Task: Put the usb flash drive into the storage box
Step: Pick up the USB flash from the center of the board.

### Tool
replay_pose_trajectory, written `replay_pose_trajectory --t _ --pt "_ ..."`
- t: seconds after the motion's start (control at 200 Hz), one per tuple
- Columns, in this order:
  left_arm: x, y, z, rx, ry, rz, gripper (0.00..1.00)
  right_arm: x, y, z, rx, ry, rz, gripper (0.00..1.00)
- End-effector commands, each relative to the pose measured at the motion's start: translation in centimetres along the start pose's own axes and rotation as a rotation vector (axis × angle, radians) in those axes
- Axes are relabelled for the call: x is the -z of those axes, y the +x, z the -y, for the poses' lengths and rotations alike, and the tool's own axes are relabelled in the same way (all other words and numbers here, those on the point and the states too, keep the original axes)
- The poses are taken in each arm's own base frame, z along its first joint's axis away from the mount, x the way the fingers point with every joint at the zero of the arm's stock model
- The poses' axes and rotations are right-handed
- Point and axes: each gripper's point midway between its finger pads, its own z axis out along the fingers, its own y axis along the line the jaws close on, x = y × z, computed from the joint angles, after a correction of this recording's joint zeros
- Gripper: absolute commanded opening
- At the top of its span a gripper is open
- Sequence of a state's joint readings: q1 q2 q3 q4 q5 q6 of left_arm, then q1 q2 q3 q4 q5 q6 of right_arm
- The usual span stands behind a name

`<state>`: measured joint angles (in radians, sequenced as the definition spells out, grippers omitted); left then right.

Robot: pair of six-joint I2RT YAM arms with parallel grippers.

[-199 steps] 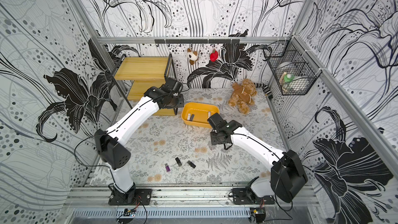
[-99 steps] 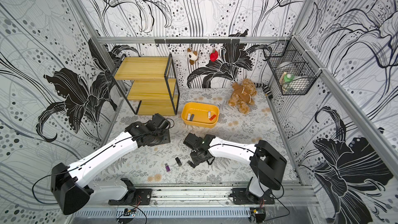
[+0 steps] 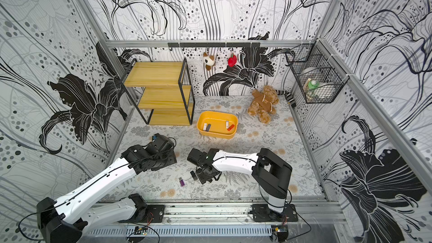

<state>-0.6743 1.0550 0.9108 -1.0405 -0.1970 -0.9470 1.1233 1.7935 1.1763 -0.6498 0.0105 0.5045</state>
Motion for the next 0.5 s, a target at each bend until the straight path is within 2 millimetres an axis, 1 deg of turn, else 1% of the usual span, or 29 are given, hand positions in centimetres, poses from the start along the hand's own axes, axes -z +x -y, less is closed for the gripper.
replay_pose_trajectory --t 0.0,0.22,0.496 --pt "-0.1 0.5 -0.3 0.017 0.006 -0.006 0.61 -0.6 0.8 0.0 0.007 0.017 -0.04 0.6" --pt "0.0 0.8 -0.5 0.021 0.012 -0.005 0.61 -1.4 1.6 0.1 0.009 0.02 -0.067 0.58" --pt "-0.1 0.9 -0.4 0.016 0.013 -0.007 0.61 -2.1 1.5 0.1 0.004 0.039 -0.076 0.52"
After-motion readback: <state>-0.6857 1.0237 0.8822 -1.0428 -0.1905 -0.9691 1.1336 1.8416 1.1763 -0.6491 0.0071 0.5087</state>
